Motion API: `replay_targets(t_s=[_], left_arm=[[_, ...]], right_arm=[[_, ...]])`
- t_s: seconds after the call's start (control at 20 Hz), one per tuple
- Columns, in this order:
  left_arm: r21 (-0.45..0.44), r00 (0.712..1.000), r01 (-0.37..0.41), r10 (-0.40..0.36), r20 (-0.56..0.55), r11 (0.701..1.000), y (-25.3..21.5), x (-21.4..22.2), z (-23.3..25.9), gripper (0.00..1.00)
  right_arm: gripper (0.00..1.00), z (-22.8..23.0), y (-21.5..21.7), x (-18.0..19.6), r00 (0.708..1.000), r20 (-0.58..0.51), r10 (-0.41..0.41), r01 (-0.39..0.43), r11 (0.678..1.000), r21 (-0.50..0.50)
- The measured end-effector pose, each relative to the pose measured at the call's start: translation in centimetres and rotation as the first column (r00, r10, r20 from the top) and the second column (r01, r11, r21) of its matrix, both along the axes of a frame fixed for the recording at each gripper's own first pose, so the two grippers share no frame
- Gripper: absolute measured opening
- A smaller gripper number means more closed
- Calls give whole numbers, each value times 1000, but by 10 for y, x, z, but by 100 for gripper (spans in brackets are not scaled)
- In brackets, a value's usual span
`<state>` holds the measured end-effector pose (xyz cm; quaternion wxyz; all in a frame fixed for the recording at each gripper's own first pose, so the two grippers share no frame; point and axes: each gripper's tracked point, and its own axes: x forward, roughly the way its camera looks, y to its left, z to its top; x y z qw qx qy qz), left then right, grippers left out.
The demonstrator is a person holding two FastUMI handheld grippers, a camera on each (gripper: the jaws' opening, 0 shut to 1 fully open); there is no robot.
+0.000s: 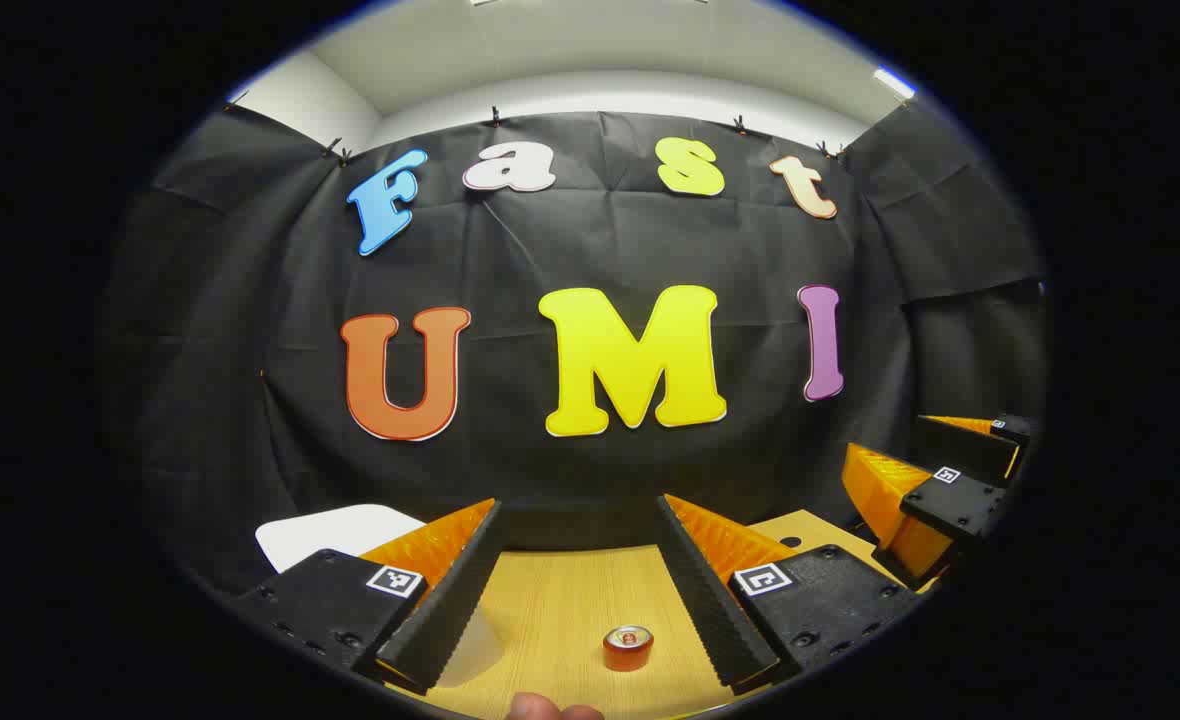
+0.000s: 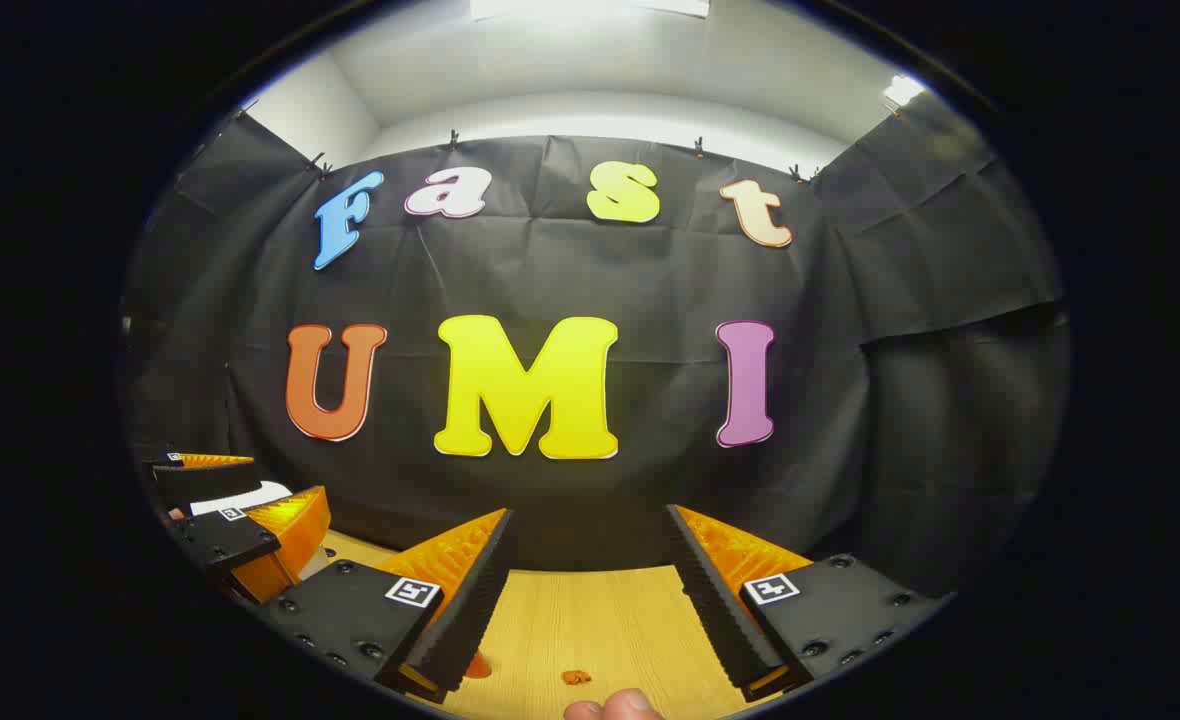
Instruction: Press the lid of the desktop garbage bin to open it, pick up the crumpled paper on the desktop and throw it into the bin, then pick up the pop can on the desktop and drop it into the bin, and finally close the garbage bin lid.
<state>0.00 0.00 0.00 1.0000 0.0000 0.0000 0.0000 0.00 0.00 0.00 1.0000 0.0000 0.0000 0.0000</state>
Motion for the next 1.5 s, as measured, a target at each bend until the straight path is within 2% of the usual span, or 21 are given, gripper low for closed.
replay_targets(t_s=[0.4,0.9,1.1,1.5], left_arm=[[-11,1000,7,-6,24,1000,-5,4,9,97],[-30,997,-37,38,60,999,5,11,30,97],[-58,997,-47,50,53,997,5,16,27,97],[-51,993,-110,112,38,993,20,24,22,97]], right_arm=[[93,8,-4,10,1000,15,4,-4,1000,9],[94,23,-1,16,999,24,29,-29,999,14],[94,21,-6,20,1000,16,23,-23,1000,14],[94,17,-20,25,1000,9,8,-8,1000,20]])
